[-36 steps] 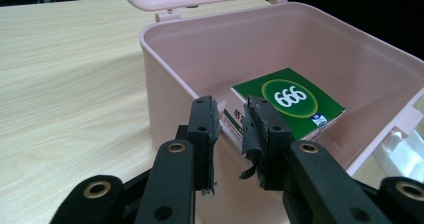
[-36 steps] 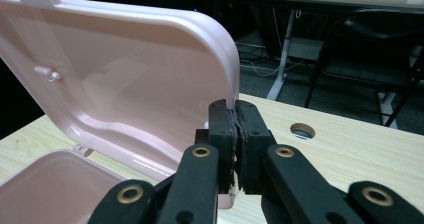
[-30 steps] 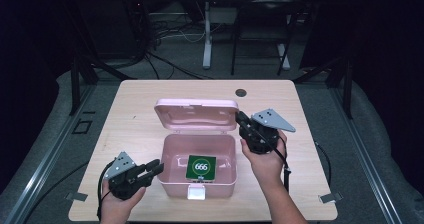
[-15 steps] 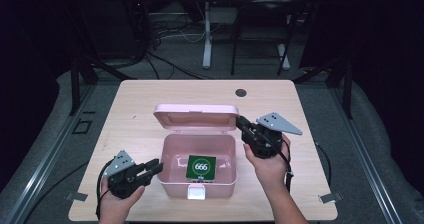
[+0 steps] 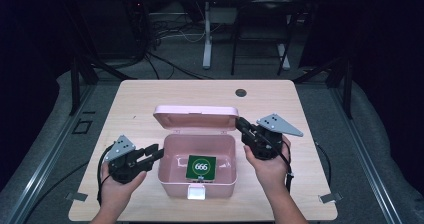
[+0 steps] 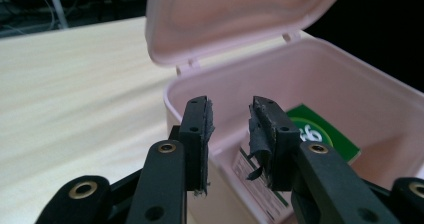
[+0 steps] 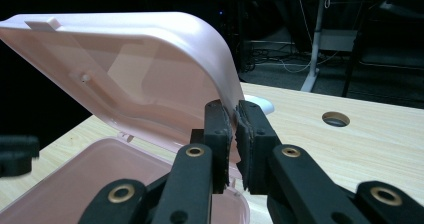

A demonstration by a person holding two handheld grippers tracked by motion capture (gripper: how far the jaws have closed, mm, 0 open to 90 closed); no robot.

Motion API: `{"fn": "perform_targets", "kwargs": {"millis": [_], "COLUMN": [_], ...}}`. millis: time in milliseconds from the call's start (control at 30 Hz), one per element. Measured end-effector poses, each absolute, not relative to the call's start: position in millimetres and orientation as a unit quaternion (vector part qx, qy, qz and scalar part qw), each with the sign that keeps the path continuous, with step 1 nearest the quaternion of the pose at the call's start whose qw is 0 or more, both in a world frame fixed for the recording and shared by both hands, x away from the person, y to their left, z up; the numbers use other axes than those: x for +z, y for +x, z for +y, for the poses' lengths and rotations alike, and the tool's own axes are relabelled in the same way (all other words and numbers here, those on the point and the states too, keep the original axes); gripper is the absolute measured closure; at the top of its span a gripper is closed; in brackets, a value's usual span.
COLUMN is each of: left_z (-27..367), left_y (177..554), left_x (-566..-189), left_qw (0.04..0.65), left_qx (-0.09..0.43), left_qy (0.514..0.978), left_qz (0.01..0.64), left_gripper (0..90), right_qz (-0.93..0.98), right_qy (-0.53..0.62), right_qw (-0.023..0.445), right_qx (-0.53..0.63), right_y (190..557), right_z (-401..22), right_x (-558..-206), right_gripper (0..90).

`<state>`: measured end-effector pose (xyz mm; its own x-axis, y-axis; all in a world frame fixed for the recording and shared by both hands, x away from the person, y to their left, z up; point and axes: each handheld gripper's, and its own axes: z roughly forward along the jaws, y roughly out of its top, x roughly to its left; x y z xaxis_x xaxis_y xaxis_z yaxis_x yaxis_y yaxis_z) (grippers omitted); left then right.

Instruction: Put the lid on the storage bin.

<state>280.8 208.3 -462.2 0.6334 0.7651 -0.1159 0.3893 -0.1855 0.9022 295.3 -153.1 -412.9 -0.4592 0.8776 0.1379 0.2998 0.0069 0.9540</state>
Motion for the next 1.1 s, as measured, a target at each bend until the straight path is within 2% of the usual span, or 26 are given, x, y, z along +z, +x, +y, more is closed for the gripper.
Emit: {"fn": "perform_targets", "kwargs": {"millis": [233, 633, 1100], "left_z": [206.8, 202.2, 200.5], "left_y": [292.0, 303.8, 309.6], "left_x": [-434.2, -406.1, -398.0], "left_qw": [0.515, 0.523, 0.531], "left_qx": [0.218, 0.237, 0.240], "left_qy": [0.738, 0.727, 0.719], "left_qz": [0.377, 0.377, 0.378], "left_gripper": [66.3, 66.5, 71.6], "right_qz": [0.660, 0.660, 0.659], "right_qy": [0.444, 0.443, 0.444], "right_qw": [0.267, 0.267, 0.265], "right_qx": [0.545, 0.545, 0.546], "right_y": [293.4, 293.5, 293.8], "right_z": [-152.1, -152.0, -152.4], "right_x": [-414.0, -414.4, -414.7], "right_gripper": [81.6, 80.3, 79.7]}}
